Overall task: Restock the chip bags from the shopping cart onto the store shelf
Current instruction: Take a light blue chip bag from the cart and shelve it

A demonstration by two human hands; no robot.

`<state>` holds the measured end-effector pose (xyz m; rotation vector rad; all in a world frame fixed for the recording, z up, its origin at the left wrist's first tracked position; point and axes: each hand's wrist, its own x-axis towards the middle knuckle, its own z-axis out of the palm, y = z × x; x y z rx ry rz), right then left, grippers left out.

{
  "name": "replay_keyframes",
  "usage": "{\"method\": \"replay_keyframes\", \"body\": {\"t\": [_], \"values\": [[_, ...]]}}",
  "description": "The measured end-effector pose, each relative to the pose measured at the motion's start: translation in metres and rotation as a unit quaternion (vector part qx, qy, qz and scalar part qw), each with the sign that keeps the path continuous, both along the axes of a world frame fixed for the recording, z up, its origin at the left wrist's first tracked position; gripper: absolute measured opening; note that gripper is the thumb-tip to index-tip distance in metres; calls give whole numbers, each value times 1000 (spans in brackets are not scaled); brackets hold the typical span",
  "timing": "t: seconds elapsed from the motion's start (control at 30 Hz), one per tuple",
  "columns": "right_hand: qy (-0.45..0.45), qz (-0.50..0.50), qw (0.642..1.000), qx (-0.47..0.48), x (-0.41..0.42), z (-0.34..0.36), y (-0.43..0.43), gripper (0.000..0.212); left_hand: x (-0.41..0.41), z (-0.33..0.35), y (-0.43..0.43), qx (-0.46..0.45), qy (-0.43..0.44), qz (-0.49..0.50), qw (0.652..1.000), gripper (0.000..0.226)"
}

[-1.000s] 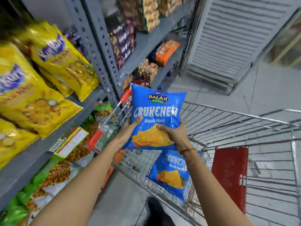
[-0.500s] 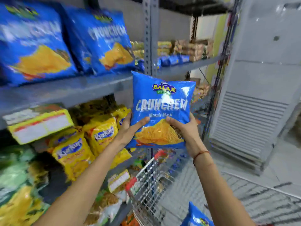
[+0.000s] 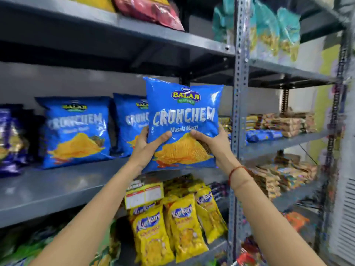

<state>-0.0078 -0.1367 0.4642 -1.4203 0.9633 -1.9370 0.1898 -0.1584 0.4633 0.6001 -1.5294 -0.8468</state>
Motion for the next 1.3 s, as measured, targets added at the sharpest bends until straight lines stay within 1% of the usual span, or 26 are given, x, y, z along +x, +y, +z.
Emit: {"method": "replay_keyframes", "body": {"t": [0.03,0.07,0.1,0.13,0.17,0.23,0.27,0.37,0.43,0.47,0.53,0.57,0.6,0.67,0.7,0.73,0.8,0.87,0.9,0.97,1.0,1.07,1.13,1.2,1.3], "values": [[9,7,1000,1,7,4,-10,73,10,3,-6,4,-1,13,1000,29],[22,14,1000,-4,14,7,-20,60,19,5,-14,7,-2,21,1000,36],[35,23,999,-7,19,9,-32,52,26,7,-20,13,-4,26,1000,45],[44,33,998,-6,24,11,-42,51,33,8,-27,22,-3,33,999,50],[50,42,998,2,28,12,-51,56,39,8,-31,26,-2,39,999,51],[62,57,996,19,38,14,-66,75,47,8,-43,39,-4,55,998,49],[69,62,995,22,42,15,-73,79,51,7,-49,47,-3,65,997,47],[84,83,993,25,49,12,-95,70,58,1,-62,70,7,91,993,44],[88,90,992,30,52,8,-105,58,59,-4,-68,83,11,108,991,41],[87,90,992,27,54,5,-109,51,59,-7,-71,89,5,116,989,38],[84,83,992,33,54,0,-120,47,59,-11,-77,103,-14,127,986,35],[80,79,993,39,55,-3,-123,49,59,-13,-81,110,-27,133,985,38],[79,75,993,44,55,-5,-127,53,60,-14,-84,116,-43,138,983,46],[87,54,993,61,57,-9,-130,66,61,-16,-87,133,-77,154,976,71],[91,42,992,71,57,-10,-130,70,61,-16,-87,142,-88,166,972,80],[95,31,992,74,57,-11,-128,70,60,-15,-85,144,-92,179,969,85],[111,0,992,66,58,-12,-119,67,58,-15,-78,119,-94,223,963,85],[117,-41,991,59,53,-16,-108,78,53,-15,-65,49,-105,294,949,81],[117,-62,990,54,50,-19,-99,79,50,-16,-57,5,-107,325,940,76],[109,-94,989,32,39,-27,-78,71,39,-21,-38,-78,-100,367,921,63],[100,-105,989,21,32,-33,-67,65,31,-25,-27,-116,-95,373,916,56],[81,-122,989,1,17,-47,-41,50,11,-38,-5,-180,-91,343,917,42],[60,-143,988,-8,-3,-68,-15,38,-16,-60,15,-226,-105,292,923,34],[43,-176,983,1,-25,-96,10,29,-45,-91,30,-230,-140,236,934,31],[20,-230,972,41,-65,-151,49,25,-91,-146,43,-191,-197,145,951,29]]}}
